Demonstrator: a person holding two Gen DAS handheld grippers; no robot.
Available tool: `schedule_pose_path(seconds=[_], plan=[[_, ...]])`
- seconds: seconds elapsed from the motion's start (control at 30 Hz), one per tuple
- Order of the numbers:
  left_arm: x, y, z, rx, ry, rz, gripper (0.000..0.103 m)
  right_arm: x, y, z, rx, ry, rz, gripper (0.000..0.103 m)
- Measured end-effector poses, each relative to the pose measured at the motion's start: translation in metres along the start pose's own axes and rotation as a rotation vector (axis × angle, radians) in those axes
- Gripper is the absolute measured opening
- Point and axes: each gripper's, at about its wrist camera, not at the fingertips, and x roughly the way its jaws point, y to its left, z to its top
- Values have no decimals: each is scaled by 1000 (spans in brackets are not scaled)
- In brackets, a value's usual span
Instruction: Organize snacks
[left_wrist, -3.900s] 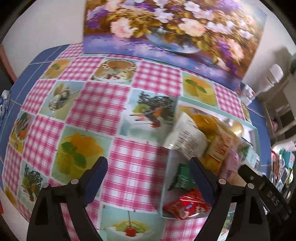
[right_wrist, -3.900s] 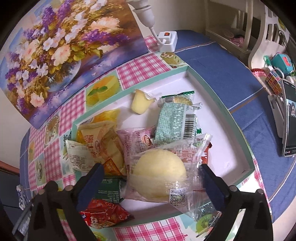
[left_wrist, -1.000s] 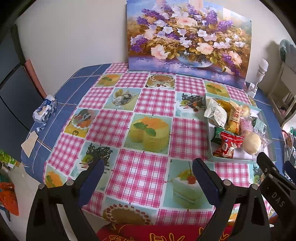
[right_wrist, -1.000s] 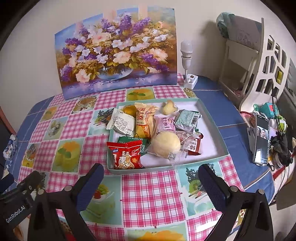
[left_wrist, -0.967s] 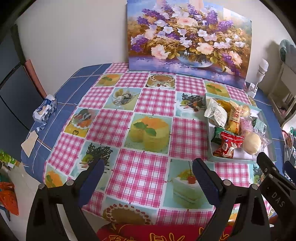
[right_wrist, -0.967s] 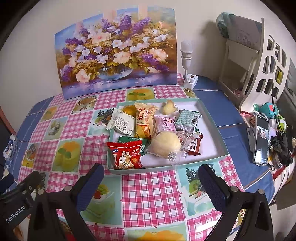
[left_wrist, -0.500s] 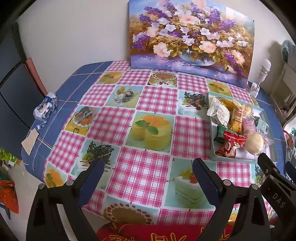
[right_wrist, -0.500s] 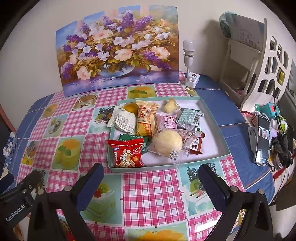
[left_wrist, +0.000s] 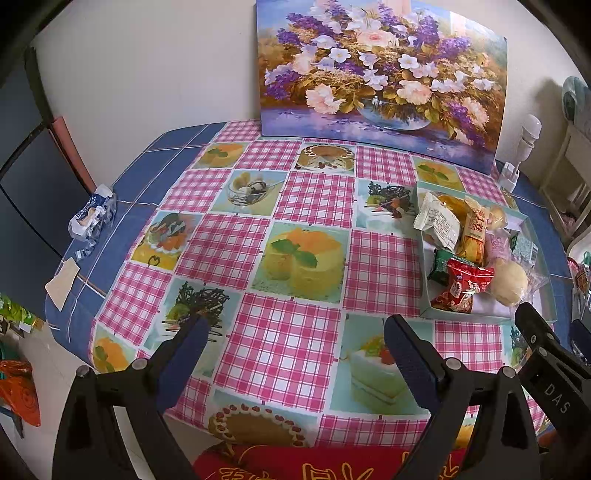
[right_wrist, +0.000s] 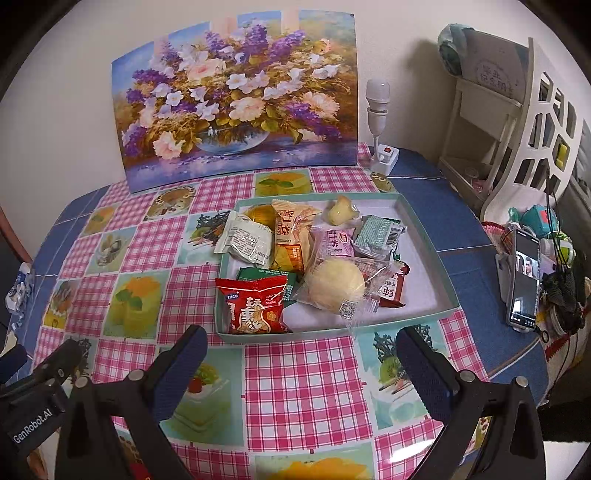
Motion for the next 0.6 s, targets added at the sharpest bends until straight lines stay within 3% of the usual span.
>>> schedule_pose_path(seconds=[0.6], plan=[[0, 0, 0, 4, 2, 3, 96, 0, 0, 0, -1, 0, 0, 103]])
